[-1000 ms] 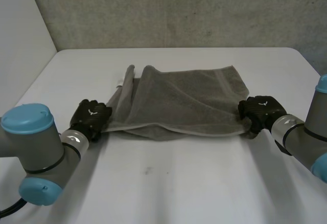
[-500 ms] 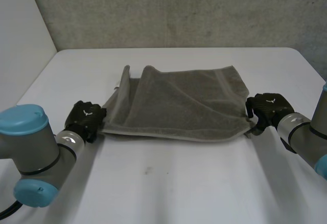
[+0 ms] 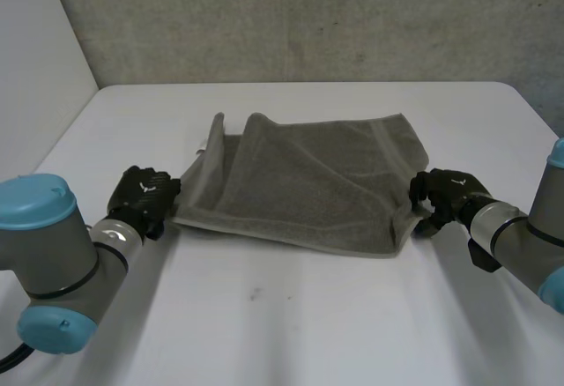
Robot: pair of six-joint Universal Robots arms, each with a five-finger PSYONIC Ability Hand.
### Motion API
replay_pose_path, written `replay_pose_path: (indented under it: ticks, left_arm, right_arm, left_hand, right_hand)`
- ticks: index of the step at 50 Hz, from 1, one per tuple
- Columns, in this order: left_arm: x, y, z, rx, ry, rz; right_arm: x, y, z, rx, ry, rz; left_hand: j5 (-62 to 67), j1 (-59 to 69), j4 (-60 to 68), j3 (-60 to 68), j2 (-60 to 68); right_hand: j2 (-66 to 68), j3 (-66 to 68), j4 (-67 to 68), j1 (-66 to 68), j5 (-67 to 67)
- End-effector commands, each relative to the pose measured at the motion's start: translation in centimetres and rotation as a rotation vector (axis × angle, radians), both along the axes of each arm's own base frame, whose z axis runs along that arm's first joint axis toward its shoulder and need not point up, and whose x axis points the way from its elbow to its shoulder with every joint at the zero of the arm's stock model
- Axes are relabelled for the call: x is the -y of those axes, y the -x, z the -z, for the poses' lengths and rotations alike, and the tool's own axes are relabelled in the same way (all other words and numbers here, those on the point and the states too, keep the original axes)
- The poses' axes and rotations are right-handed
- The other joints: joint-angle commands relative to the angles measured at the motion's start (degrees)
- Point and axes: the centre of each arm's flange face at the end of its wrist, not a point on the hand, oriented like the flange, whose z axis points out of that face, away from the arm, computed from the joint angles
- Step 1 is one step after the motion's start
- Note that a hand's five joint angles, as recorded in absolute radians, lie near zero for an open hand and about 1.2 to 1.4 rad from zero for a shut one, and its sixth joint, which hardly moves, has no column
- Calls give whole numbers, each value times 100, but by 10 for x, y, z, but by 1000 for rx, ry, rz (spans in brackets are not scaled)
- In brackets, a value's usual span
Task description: Fold the towel.
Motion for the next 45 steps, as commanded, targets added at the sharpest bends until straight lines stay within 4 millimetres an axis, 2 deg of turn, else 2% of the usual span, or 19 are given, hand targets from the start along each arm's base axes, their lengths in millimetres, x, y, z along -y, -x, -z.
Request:
replay_pose_path:
  ticks: [1,2,6,7,8,10,11,13,14,16,17,18,19,22,24,28,32,37,45]
  left_arm:
    - [2,-2,-1,-1,2,-8]
    - [2,-2,-3,-2,5,-8]
    - [3,-4,-8,-6,18,-13]
    - [3,-4,-12,-8,32,-13]
    - [3,-4,-17,-11,45,-11]
    - [2,-4,-23,-14,59,-9]
    - [2,-4,-23,-14,59,-9]
    - [-1,-4,-32,-9,81,-4]
    - [-1,-4,-32,-9,81,-4]
    - [-11,-5,-38,-5,71,5]
    - [-11,-5,-38,-5,71,5]
    - [-17,-6,-43,-5,73,6]
    - [-21,-9,-49,1,80,3]
    - [-28,-12,-52,18,73,5]
    - [-42,-17,-55,75,56,15]
    - [-53,-25,-59,162,59,21]
    - [-69,-33,-72,281,107,37]
    - [-68,-34,-76,317,132,46]
    - [-49,-20,-42,358,24,99]
  right_arm:
    - [3,0,5,15,-3,7]
    - [6,1,4,19,9,17]
    - [13,7,-8,19,68,35]
    - [15,10,-23,15,113,45]
    - [15,10,-23,15,114,45]
    - [12,11,-62,1,225,40]
    - [12,11,-63,1,225,40]
    - [4,11,-93,-56,325,7]
    - [4,11,-93,-56,326,7]
    - [-14,12,-116,-198,391,-39]
    - [-14,12,-116,-198,392,-39]
    - [-25,15,-123,-298,399,-66]
    - [-36,17,-124,-403,379,-109]
    - [-48,19,-121,-505,341,-162]
    - [-65,32,-115,-680,231,-228]
    - [-79,44,-116,-768,138,-235]
    - [-88,47,-139,-777,203,-199]
    - [-90,43,-144,-758,246,-226]
    - [-62,39,-111,-750,156,-268]
  left_hand:
    - [1133,1212,1026,1045,1044]
    - [1133,1212,1026,1045,1044]
    - [1133,1212,1026,1045,1044]
    - [1133,1212,1026,1045,1044]
    - [1133,1212,1026,1045,1044]
    - [1133,1212,1026,1045,1044]
    - [1133,1212,1026,1045,1044]
    - [1133,1212,1026,1045,1044]
    - [1133,1212,1026,1045,1044]
    - [1133,1212,1026,1045,1044]
    - [1133,1212,1026,1045,1044]
    - [1133,1212,1026,1045,1044]
    - [1133,1212,1026,1045,1044]
    - [1133,1212,1026,1045,1044]
    - [1133,1212,1026,1045,1044]
    - [1133,1212,1026,1045,1044]
    - [1133,1212,1026,1045,1044]
    - [1133,1212,1026,1045,1044]
    - [1133,1212,1026,1045,1044]
  right_hand:
    - [2739,2760,2758,2760,2781]
    - [4179,4200,4198,4201,4221]
    - [4194,4215,4213,4215,4235]
    - [4194,4215,4213,4215,4235]
    - [4194,4215,4213,4215,4235]
    - [4194,4215,4213,4215,4235]
    - [4194,4215,4213,4215,4235]
    - [4194,4215,4213,4215,4235]
    - [4194,4215,4213,4215,4235]
    - [4194,4215,4213,4215,4235]
    - [4194,4215,4213,4215,4235]
    - [4194,4215,4213,4215,4235]
    - [4194,4215,4213,4215,4235]
    - [4194,4215,4213,4215,4235]
    - [4194,4215,4213,4215,4235]
    - [4194,4215,4213,4215,4235]
    - [4194,4215,4213,4215,4235]
    - [4194,4215,4213,4215,4235]
    - [4194,4215,4213,4215,4235]
